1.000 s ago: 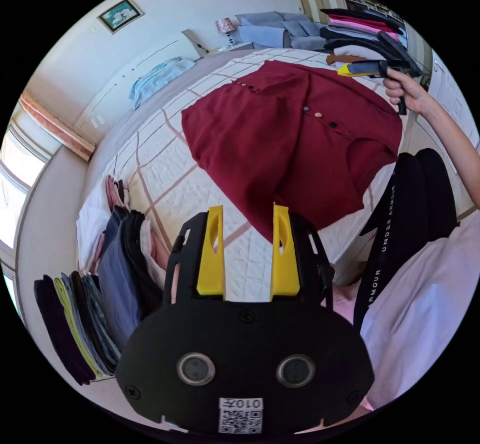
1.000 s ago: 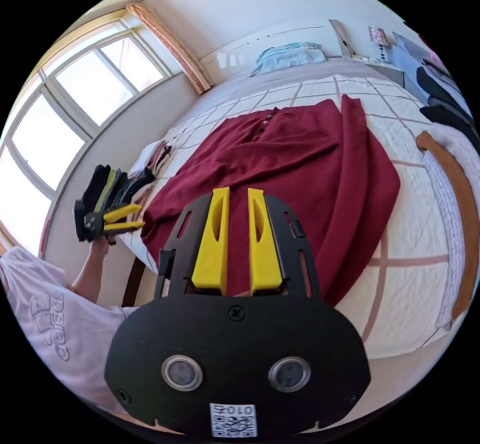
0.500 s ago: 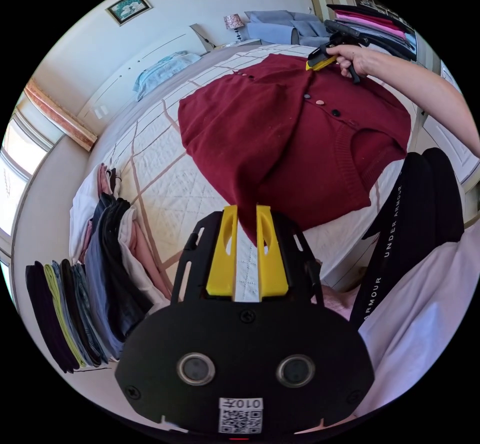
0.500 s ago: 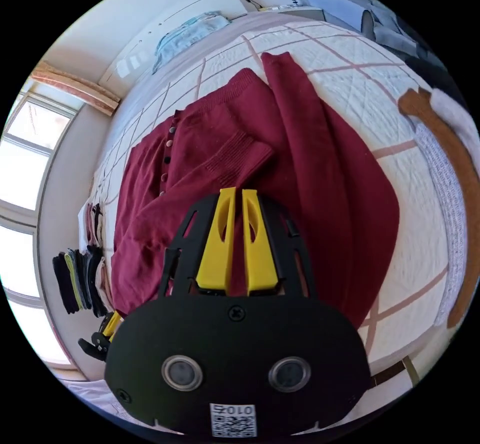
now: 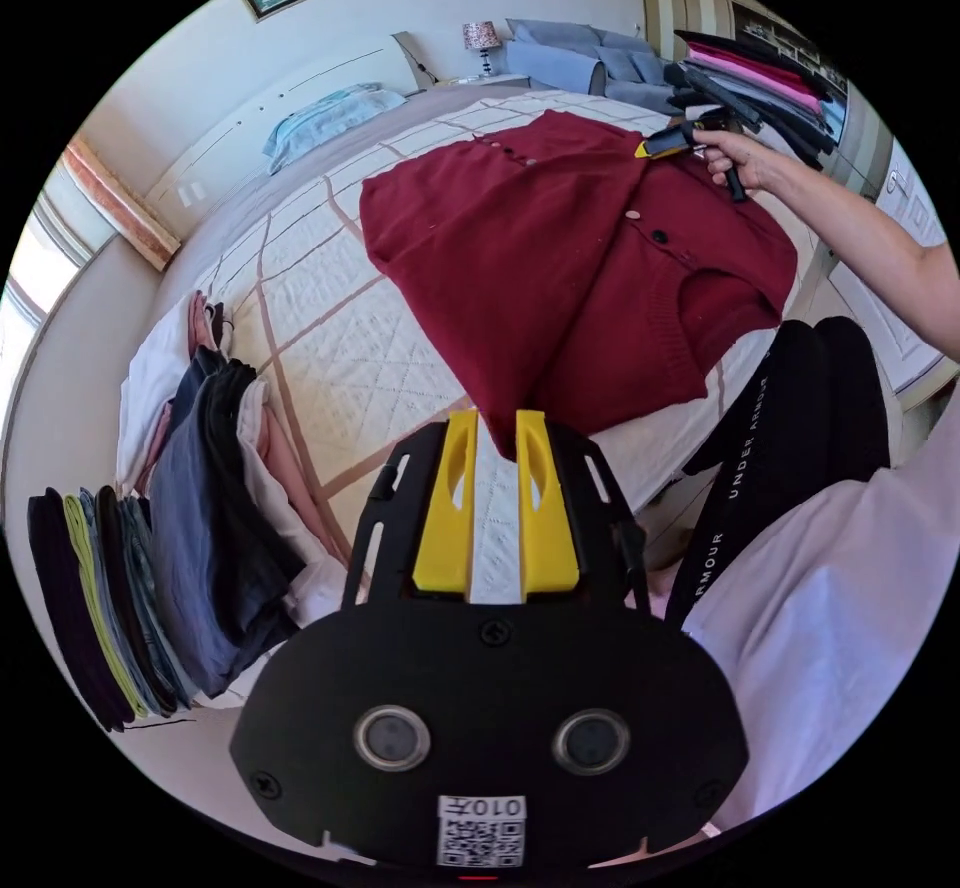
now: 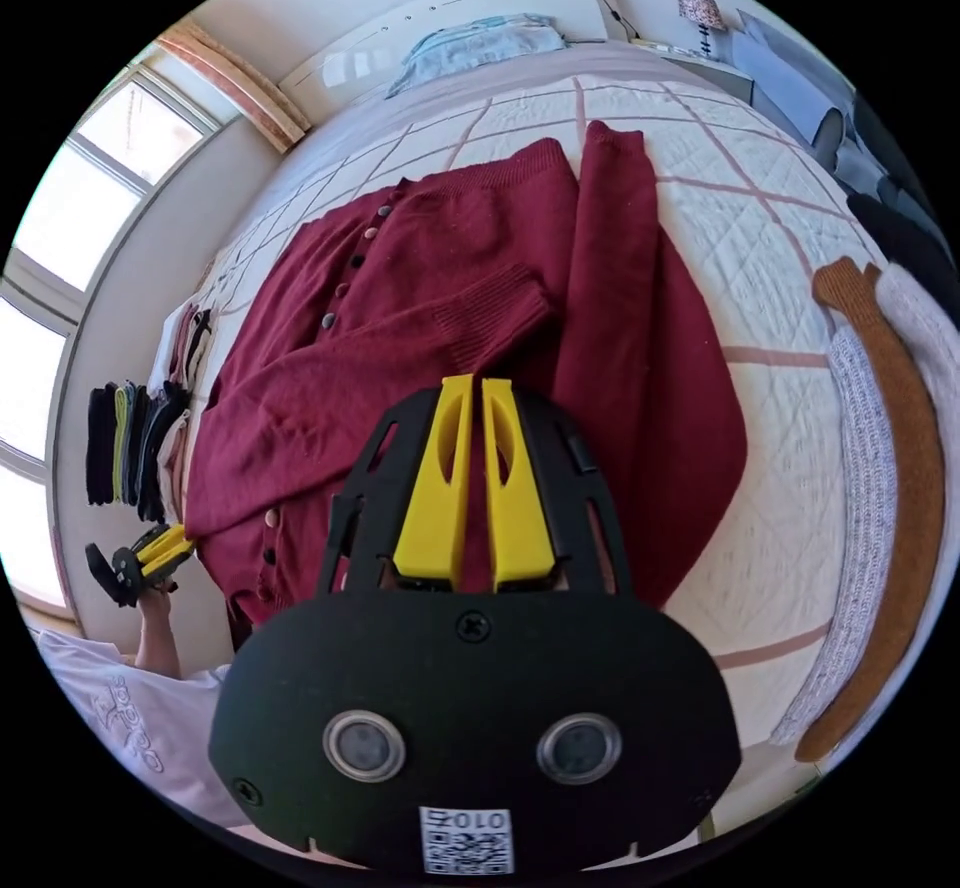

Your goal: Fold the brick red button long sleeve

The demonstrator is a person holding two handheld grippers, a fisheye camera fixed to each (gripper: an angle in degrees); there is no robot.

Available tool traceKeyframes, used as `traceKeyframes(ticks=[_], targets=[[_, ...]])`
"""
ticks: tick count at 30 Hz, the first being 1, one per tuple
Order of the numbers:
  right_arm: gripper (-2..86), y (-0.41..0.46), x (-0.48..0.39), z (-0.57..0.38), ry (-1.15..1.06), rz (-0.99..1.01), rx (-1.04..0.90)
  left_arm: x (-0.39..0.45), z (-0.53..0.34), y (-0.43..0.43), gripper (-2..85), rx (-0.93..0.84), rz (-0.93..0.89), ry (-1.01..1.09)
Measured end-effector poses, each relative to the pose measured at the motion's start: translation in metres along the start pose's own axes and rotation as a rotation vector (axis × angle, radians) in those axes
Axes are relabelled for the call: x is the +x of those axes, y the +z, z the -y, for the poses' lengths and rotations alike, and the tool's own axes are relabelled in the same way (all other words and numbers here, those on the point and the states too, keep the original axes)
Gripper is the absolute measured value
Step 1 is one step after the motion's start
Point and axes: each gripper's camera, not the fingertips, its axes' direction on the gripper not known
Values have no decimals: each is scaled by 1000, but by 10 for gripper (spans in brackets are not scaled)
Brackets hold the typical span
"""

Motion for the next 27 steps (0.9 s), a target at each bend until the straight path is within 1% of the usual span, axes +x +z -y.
traceKeyframes(ticks=[2, 4, 8, 9, 11, 12, 14, 15, 17, 19, 20, 23, 25, 26, 27], targets=[[32, -3, 2, -1, 11, 9, -12, -19, 8, -16, 64, 55, -13, -40], [31, -15, 3, -9, 43, -37, 32, -37, 24, -17, 71, 81, -19, -29], [28, -35, -9, -24, 66, -176, 135, -63, 78, 3, 79, 7, -107, 113], [28, -40, -17, -27, 49, -215, 151, -68, 83, -7, 77, 51, -78, 104], [29, -47, -28, -31, -8, -198, 180, -75, 79, -26, 73, 152, -9, 76], [31, -49, -34, -33, -52, -158, 187, -81, 73, -33, 69, 175, 29, 50], [33, -47, -40, -36, -101, -99, 194, -89, 64, -34, 62, 146, 15, 41], [35, -43, -43, -37, -129, -77, 195, -92, 57, -30, 56, 119, -45, 73], [38, -27, -46, -36, -152, -69, 155, -97, 46, -23, 49, 114, -131, 67], [42, 4, -46, -26, -169, -83, -31, -100, 39, -12, 45, 120, -215, 47], [43, 4, -46, -25, -164, -77, -32, -100, 38, -4, 43, 100, -245, 50], [41, -33, -45, -27, -132, -45, 102, -96, 46, 13, 41, 75, -179, 54], [44, -70, -38, -26, -55, -158, 234, -94, 56, 26, 39, 79, -121, 59], [49, -77, -35, -24, -35, -195, 257, -93, 62, 43, 37, 59, -80, 67], [59, -85, -27, -17, 0, -253, 283, -92, 68, 68, 34, -37, -67, 79]])
